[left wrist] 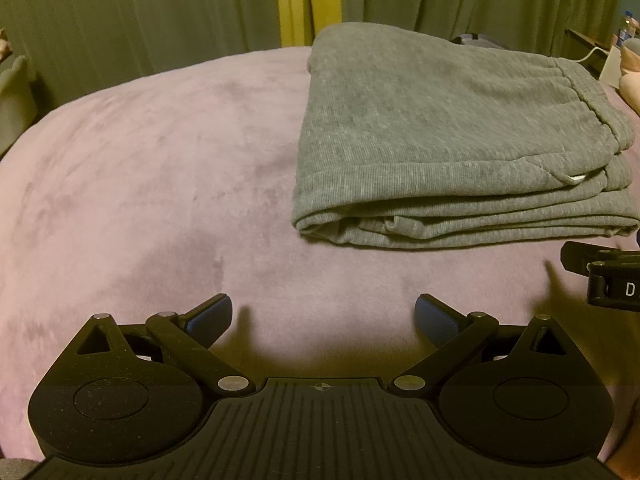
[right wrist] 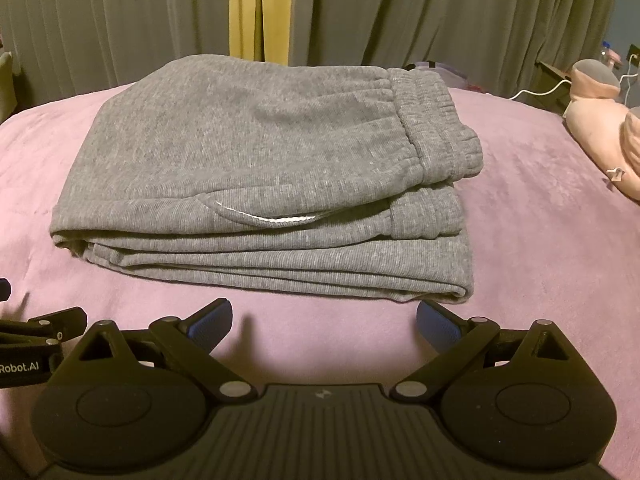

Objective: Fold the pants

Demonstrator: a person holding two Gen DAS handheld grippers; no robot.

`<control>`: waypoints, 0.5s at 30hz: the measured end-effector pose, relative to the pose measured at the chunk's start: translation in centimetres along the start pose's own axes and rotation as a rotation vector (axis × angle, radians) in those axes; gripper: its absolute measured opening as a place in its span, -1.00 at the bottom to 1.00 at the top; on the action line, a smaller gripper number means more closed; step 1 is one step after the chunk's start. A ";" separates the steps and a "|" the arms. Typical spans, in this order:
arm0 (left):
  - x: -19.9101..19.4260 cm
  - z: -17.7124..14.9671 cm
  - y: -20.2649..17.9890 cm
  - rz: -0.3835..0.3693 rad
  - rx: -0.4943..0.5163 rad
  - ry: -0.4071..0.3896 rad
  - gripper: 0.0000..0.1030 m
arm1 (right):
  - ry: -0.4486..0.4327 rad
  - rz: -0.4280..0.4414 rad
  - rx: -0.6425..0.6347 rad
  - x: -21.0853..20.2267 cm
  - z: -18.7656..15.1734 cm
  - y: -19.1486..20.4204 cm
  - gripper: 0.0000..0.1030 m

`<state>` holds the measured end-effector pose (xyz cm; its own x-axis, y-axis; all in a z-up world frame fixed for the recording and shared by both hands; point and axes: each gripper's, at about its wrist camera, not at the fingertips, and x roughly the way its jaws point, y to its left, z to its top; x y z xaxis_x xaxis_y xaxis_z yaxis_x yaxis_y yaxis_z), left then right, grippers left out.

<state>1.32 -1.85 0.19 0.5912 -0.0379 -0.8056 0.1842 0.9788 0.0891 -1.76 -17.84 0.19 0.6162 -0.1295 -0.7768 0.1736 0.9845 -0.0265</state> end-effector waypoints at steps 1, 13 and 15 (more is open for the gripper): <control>0.0 0.0 0.0 0.000 0.000 0.000 0.98 | -0.002 -0.001 -0.001 0.0 0.0 0.0 0.92; 0.1 0.0 0.1 -0.001 -0.001 0.005 0.98 | -0.007 -0.006 0.004 0.1 0.3 -0.1 0.92; 0.1 -0.1 0.1 -0.002 -0.001 0.006 0.98 | -0.009 -0.006 0.004 0.0 0.3 -0.1 0.92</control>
<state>1.38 -1.71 0.05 0.5863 -0.0387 -0.8092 0.1843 0.9790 0.0867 -1.57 -18.01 0.36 0.6222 -0.1367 -0.7709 0.1807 0.9831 -0.0285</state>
